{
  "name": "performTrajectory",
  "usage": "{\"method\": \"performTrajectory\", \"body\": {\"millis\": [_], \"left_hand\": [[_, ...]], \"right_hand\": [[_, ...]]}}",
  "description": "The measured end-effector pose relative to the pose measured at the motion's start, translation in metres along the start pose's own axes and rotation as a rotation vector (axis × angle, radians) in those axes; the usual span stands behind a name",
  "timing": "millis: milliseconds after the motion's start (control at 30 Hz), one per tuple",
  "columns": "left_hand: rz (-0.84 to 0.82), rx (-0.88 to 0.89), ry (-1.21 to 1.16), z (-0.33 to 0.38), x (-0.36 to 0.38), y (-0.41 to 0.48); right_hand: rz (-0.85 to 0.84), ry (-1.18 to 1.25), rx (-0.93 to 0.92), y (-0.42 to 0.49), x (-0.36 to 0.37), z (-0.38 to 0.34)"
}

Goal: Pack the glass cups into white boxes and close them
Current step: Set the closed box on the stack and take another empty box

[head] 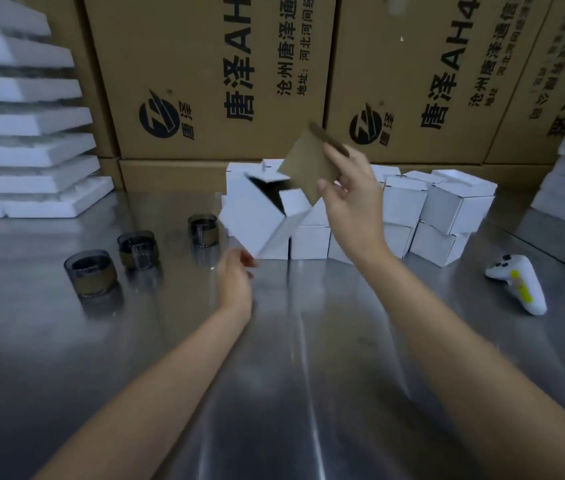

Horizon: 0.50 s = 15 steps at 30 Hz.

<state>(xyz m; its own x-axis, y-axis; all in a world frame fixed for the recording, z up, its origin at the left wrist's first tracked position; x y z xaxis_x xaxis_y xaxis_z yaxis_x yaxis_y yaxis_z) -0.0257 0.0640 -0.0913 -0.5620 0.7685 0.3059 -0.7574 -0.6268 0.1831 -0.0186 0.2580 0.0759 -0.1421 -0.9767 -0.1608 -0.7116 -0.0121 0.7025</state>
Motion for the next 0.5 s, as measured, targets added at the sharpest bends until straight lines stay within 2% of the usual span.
{"method": "performTrajectory", "body": {"millis": [133,333,500], "left_hand": [[0.072,-0.031,-0.050,0.004,-0.025,0.001],[-0.227,0.066,0.055,0.014,-0.008,-0.014],[-0.377,0.100,0.158,0.017,0.004,-0.022]], "right_hand": [[-0.025,-0.043,0.055,-0.029,0.010,0.026],[-0.099,0.091,0.227,-0.060,0.024,0.071],[0.118,0.217,0.409,-0.069,0.003,0.094]]}}
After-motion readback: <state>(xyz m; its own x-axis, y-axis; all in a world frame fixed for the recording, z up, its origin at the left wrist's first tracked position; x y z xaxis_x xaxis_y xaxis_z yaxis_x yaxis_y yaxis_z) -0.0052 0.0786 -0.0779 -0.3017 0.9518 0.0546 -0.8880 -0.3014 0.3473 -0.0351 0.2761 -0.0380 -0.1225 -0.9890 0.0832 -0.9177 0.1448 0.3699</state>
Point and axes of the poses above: each hand's wrist, its own y-axis towards the middle knuckle, its own x-axis out of the palm, z = x × y, the point moved 8 cm from there along y, towards the middle knuckle, and after that the axes turned 6 degrees about x, right-handed, at the moved point
